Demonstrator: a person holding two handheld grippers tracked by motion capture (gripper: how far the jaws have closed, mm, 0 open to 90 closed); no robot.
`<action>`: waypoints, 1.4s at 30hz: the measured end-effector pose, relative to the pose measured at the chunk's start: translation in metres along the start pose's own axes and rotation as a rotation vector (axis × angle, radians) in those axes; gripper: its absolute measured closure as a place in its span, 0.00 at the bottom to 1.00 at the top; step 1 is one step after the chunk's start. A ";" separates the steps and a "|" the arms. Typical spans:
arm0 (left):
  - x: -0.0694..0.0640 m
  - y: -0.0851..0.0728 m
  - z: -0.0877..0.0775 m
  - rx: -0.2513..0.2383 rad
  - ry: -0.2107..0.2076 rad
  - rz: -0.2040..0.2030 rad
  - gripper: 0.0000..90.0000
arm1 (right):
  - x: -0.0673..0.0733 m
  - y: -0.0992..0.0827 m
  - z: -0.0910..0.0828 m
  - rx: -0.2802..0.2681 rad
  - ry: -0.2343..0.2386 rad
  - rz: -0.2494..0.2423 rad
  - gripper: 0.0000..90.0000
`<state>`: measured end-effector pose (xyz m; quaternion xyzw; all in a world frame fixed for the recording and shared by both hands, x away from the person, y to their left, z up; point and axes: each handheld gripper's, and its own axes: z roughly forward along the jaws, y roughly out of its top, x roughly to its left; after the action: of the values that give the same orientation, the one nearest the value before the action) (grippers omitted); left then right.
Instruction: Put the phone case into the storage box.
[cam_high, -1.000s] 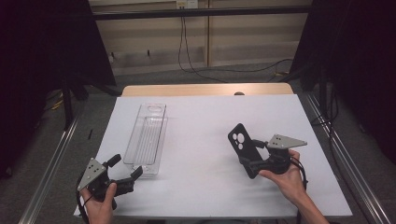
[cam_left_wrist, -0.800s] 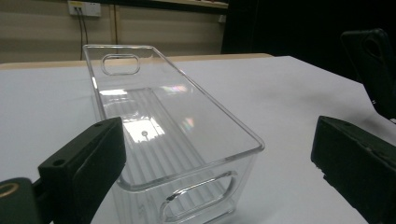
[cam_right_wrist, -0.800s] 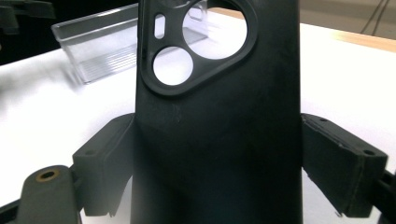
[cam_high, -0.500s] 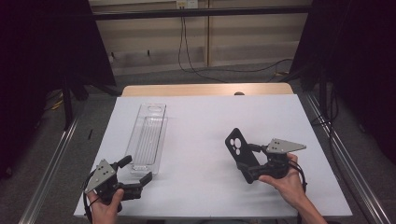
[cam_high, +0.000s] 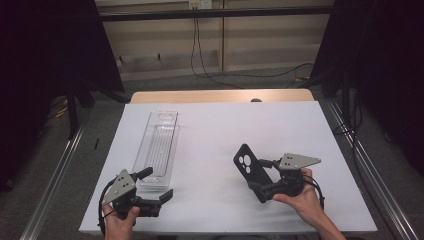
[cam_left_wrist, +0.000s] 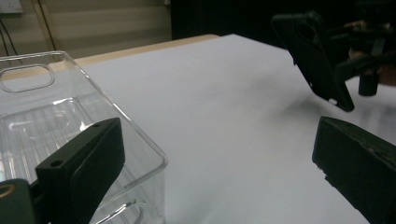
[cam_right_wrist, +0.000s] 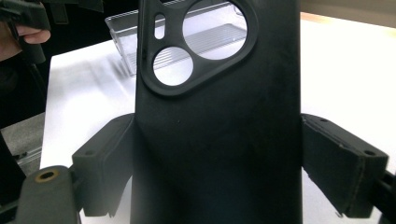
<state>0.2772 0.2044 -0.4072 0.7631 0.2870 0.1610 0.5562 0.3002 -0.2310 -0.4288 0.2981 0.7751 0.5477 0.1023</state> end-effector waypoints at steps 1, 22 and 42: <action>-0.001 0.000 0.002 0.009 -0.014 0.003 0.03 | 0.000 0.000 0.001 0.000 0.002 0.001 0.16; -0.006 0.012 0.037 0.079 -0.196 0.033 0.03 | 0.007 0.002 0.009 0.003 0.031 -0.013 0.16; -0.011 0.029 0.070 0.103 -0.366 0.035 0.04 | 0.011 0.003 0.011 -0.001 0.046 -0.025 0.16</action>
<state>0.3159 0.1382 -0.4019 0.8120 0.1756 0.0145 0.5564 0.2979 -0.2150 -0.4280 0.2756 0.7807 0.5534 0.0917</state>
